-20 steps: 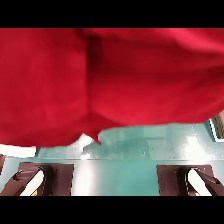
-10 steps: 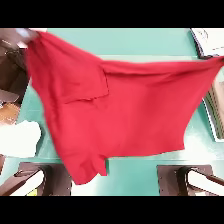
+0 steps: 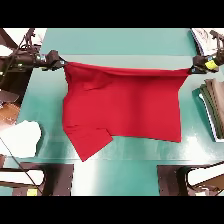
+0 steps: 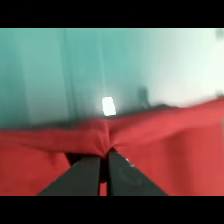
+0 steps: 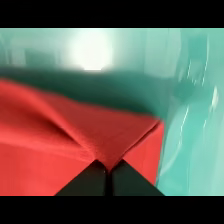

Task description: Fold the shirts.

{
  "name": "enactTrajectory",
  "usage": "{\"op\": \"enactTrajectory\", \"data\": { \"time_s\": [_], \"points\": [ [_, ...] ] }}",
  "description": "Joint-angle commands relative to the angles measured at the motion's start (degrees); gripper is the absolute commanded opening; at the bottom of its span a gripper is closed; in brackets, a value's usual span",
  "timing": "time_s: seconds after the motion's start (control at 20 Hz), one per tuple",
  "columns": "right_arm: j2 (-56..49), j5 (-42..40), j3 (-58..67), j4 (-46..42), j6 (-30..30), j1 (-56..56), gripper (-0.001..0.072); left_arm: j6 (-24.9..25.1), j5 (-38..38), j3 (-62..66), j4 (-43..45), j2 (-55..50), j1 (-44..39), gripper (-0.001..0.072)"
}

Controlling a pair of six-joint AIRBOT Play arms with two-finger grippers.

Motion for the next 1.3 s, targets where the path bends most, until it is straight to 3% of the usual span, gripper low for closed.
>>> {"op": "enactTrajectory", "data": {
  "time_s": [0.0, 0.2, 0.45, 0.7, 0.8, 0.85, 0.9, 0.95, 1.0, 1.05, 1.25],
  "points": [
    [-4.8, -9.4, 4.6, -0.3, 0.1, 0.0, 0.0016, 6.3, 7.2, 5.4, -0.5, -6.9, -1.2, 0.0027],
    [-4.5, -11.6, 0.3, -0.3, 0.1, 0.2, 0.0016, 9.6, 11.7, 6.1, 5.1, -8.1, -3.5, 0.0028],
    [-2.7, -9.4, -9.4, -1.4, -0.5, 1.9, 0.0015, 8.5, -2.9, 5.8, 21.7, -8.1, -3.5, 0.0027],
    [2.7, -15.1, -22.8, -1.3, -0.5, 4.8, 0.0016, 8.3, -7.6, 0.5, 22.7, -8.1, -3.5, 0.0028],
    [4.4, -16.9, -26.4, -1.2, -0.5, 5.0, 0.0019, 5.4, -7.4, -1.0, 24.6, -8.1, -3.5, 0.003],
    [5.1, -17.0, -27.6, -0.8, -0.5, 5.0, 0.002, 2.3, -7.5, -1.1, 26.1, -8.1, -3.5, 0.0105],
    [5.5, -16.3, -28.2, -0.7, -0.5, 4.9, 0.0069, -0.2, -7.7, -1.0, 26.6, -8.0, -3.3, 0.0403],
    [6.0, -14.8, -28.3, -0.7, -0.5, 4.5, 0.035, -2.3, -8.2, -1.0, 26.5, -7.9, -2.8, 0.0626],
    [6.7, -13.1, -28.3, -0.7, -0.5, 3.9, 0.0438, -3.7, -10.1, -0.6, 26.5, -7.9, -2.3, 0.0578],
    [7.6, -10.8, -28.3, -0.8, -0.5, 3.1, 0.0437, -4.6, -12.9, 0.0, 26.5, -7.8, -1.3, 0.0503],
    [13.2, -1.3, -28.5, -0.7, -0.8, -1.1, 0.043, -5.4, -20.0, -5.7, 26.4, -1.4, 2.1, 0.0497]
  ]
}}
